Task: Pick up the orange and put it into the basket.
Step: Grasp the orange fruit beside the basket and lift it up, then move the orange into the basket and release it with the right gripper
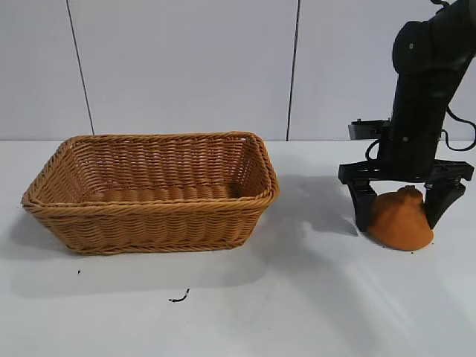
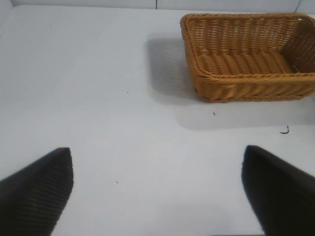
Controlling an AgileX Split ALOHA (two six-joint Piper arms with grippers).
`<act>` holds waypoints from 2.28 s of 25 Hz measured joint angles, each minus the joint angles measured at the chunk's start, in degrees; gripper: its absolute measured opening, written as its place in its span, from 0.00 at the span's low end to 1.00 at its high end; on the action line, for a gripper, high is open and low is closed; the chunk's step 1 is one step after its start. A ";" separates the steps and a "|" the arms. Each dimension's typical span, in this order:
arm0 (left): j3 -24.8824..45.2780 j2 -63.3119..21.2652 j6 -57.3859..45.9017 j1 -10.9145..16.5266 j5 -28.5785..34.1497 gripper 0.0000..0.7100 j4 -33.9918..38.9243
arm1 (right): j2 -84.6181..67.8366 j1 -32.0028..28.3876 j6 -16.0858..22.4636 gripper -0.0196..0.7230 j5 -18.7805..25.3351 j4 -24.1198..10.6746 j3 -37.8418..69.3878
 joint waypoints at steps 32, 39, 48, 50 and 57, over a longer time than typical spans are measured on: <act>0.00 0.00 0.00 0.00 0.00 0.94 0.00 | -1.59 21.09 1.20 0.11 7.52 2.08 -26.85; 0.00 0.00 0.00 0.00 0.00 0.94 0.00 | 4.21 28.98 1.98 0.11 0.45 2.50 -26.85; 0.00 0.00 0.00 0.00 0.00 0.94 0.00 | 10.71 30.25 3.85 0.21 -7.26 3.19 -26.85; 0.00 0.00 0.00 0.00 0.00 0.94 0.00 | 11.20 30.25 3.91 0.44 -7.26 3.47 -26.85; 0.00 0.00 0.00 0.00 0.07 0.94 0.00 | 10.70 30.25 2.77 0.93 -5.95 3.66 -28.88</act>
